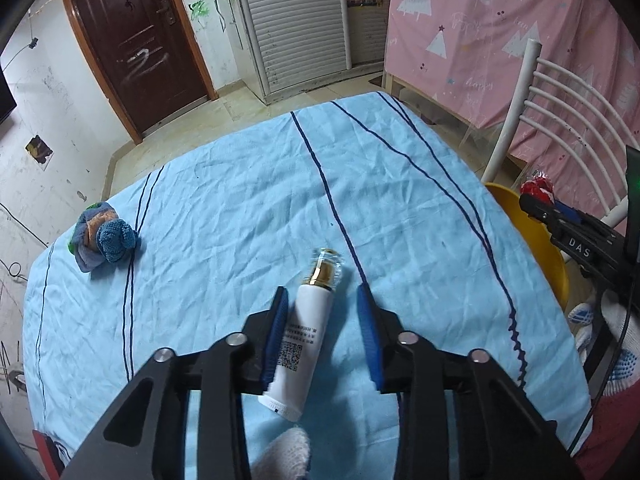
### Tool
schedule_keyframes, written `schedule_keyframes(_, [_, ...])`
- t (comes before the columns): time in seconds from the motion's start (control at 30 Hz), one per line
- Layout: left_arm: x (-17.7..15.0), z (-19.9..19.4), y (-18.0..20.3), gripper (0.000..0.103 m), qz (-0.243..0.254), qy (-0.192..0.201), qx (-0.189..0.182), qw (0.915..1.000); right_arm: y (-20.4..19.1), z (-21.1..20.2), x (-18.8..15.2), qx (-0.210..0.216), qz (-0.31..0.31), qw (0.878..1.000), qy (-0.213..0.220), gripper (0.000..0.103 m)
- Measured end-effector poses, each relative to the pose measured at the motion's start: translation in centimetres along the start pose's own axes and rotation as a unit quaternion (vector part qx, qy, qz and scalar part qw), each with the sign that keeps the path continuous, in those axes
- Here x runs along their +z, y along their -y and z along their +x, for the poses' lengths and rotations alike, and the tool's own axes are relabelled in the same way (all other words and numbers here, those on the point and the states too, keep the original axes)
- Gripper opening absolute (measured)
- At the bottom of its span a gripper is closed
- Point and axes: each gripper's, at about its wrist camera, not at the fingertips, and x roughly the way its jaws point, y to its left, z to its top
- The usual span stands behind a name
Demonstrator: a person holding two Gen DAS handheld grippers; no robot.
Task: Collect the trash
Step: 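Carry the snack bag to the yellow bin and open the right tool, then carry the lotion bottle to the yellow bin and open the left tool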
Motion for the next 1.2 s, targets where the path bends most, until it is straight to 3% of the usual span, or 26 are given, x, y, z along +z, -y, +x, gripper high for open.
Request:
schedule_keyframes(0.23, [0.2,0.1,0.0,0.011,-0.003,0.001,-0.002,1.0,0.1,0.7,-0.2,0.001,-0.003,1.0,-0.005,0.055])
schedule_keyframes(0.37, [0.7,-0.5,0.5,0.009,-0.002,0.009,-0.01,0.9999,0.3,0.8,-0.2,0.0,-0.004,1.0,-0.004,0.067])
schedule_keyframes(0.67, [3.5,-3.0,4.6,0.008,0.033,0.05,-0.043,0.9973,0.9,0.1,-0.4,-0.006,-0.005,1.0,0.008,0.074])
schedule_keyframes(0.97, [6.3,-4.8,9.7,0.008,0.059,0.132,-0.1,0.9843,1.4,-2.5,-0.8,-0.023,-0.007,0.999,0.029,0.076])
schedule_keyframes(1.2, [7.6,-3.6,13.1,0.008,0.068,0.147,-0.138,0.977,1.9,-4.5,-1.8,-0.043,-0.007,0.998,0.037,0.077])
